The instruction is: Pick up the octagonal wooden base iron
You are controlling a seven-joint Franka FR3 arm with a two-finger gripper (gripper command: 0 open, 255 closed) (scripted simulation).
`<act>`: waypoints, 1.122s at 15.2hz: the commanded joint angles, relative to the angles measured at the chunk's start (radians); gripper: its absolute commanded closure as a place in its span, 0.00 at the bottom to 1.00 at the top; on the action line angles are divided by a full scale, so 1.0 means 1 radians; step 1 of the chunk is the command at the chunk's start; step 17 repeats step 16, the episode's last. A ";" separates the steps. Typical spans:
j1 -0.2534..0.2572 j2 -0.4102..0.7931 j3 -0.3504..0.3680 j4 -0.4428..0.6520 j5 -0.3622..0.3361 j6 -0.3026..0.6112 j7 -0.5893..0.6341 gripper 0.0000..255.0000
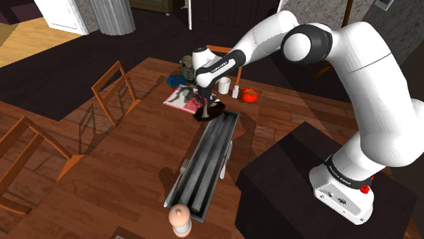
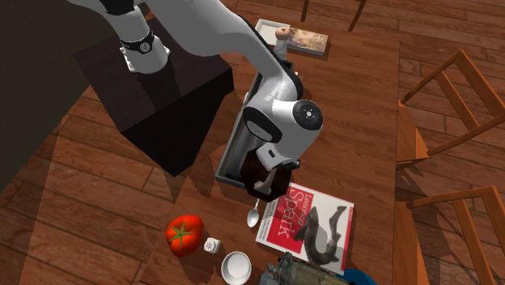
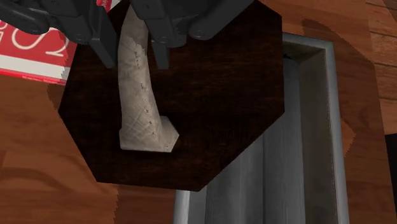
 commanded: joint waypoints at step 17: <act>-0.015 -0.142 0.022 -0.039 0.023 -0.103 -0.017 1.00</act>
